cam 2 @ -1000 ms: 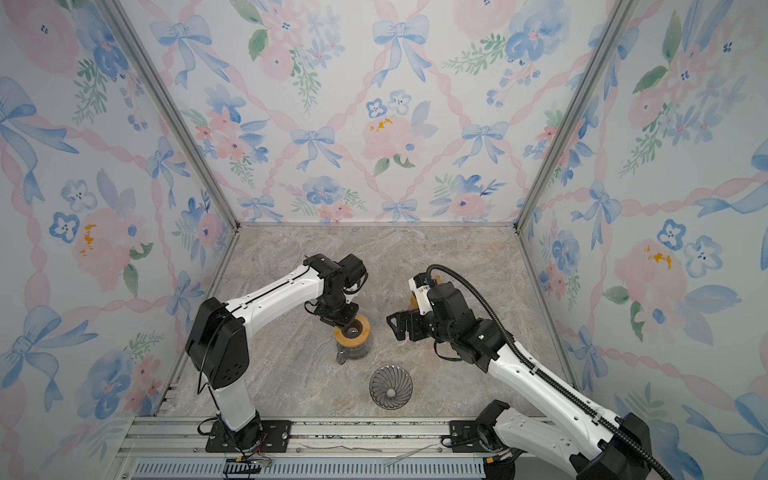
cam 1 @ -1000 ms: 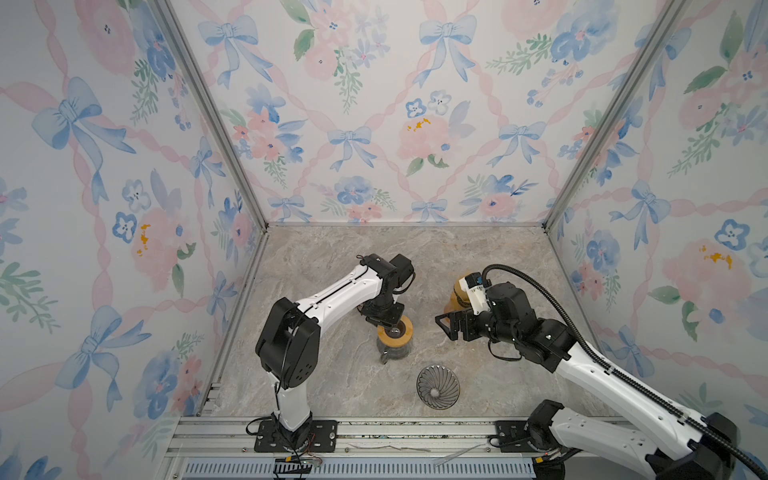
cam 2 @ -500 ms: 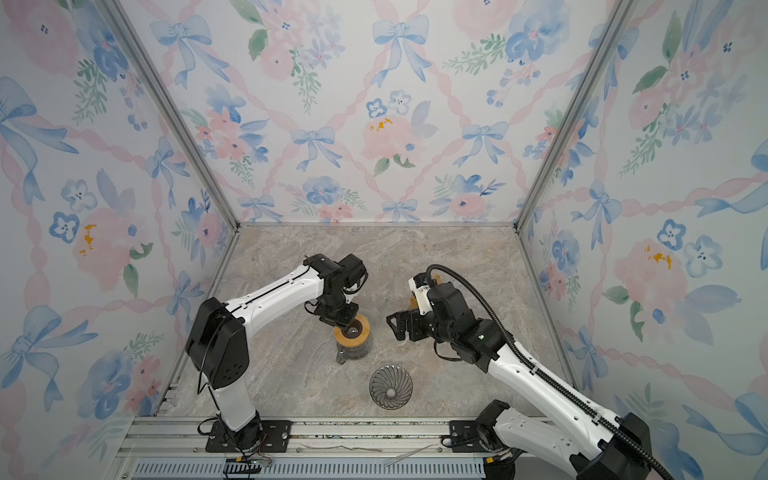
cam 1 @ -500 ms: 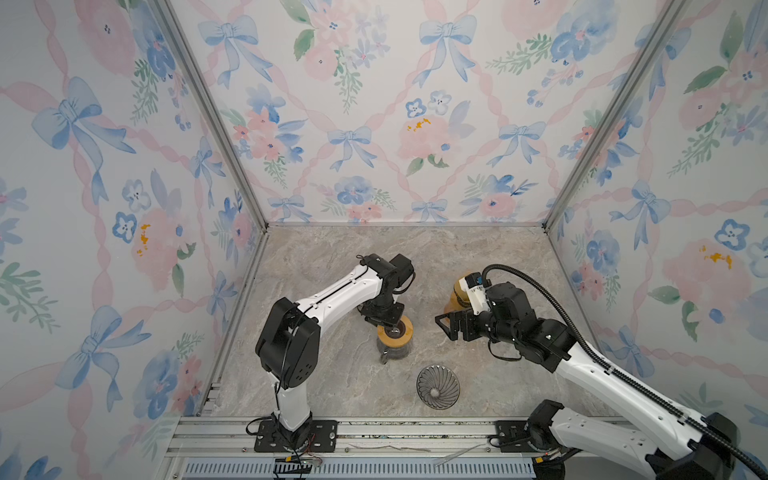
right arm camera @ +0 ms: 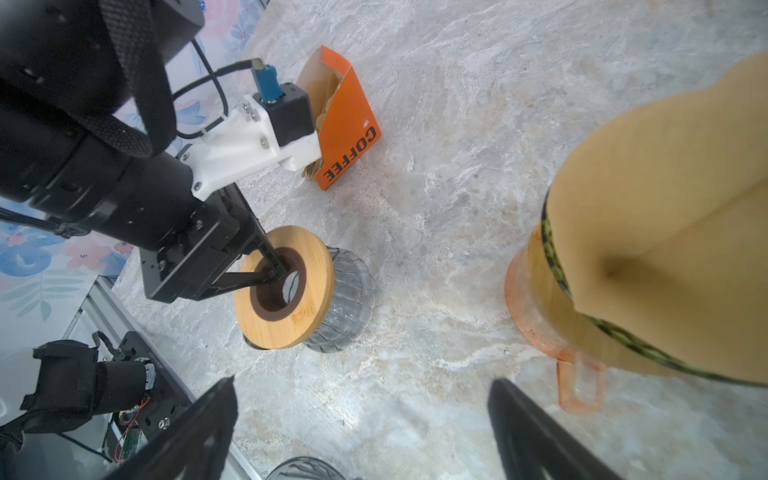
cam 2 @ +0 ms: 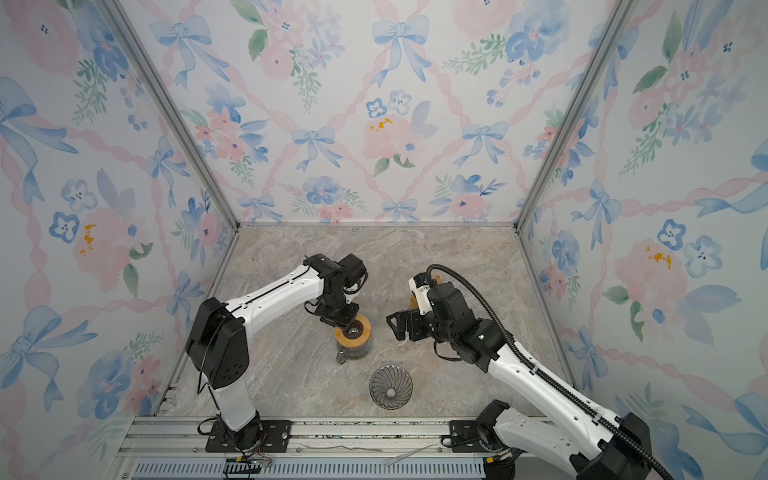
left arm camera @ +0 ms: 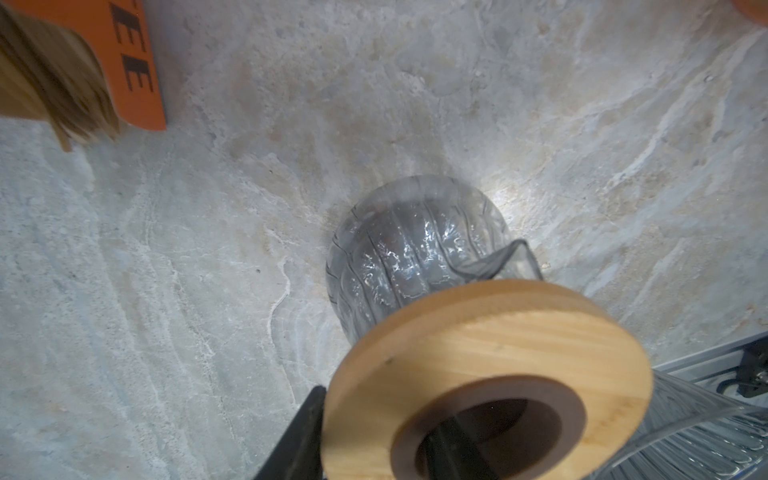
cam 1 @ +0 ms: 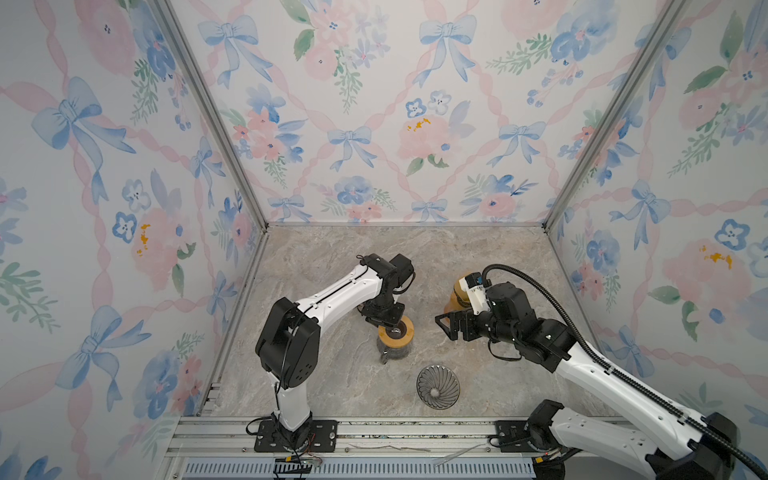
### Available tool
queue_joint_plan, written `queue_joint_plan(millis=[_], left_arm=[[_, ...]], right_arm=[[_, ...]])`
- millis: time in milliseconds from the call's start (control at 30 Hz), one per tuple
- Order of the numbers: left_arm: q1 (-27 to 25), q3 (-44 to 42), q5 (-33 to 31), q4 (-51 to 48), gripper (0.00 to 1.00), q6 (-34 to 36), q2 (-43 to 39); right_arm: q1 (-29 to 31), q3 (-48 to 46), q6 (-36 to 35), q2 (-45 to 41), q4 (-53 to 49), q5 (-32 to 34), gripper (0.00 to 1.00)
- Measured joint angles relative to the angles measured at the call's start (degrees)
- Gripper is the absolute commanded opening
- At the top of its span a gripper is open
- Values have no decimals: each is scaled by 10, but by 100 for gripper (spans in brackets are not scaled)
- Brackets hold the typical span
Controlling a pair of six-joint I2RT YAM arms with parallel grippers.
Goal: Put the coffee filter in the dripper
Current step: 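Lower the bamboo ring onto the pitcher mouth with the left gripper, then open the left gripper and raise it away from the ring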
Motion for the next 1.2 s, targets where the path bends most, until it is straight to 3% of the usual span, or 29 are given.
queue_joint_plan(millis=[467,667,933,1033,1200], left_arm=[[0,11,-1,2,67,-9,-7],[0,12,-9,3,97,-21,-51],[0,-12,-27,22,98,-31,-162],[0,-66,-30,51,98,-30,-226],[0,-179,-5,132,98,-25,-336]], right_arm=[[11,0,0,0,-1,-2,96],[33,0,-2,0,-2,-2,96],[56,0,9,0,-23,9,97],[57,0,20,0,-36,11,100],[57,-10,41,-9,-51,6,95]])
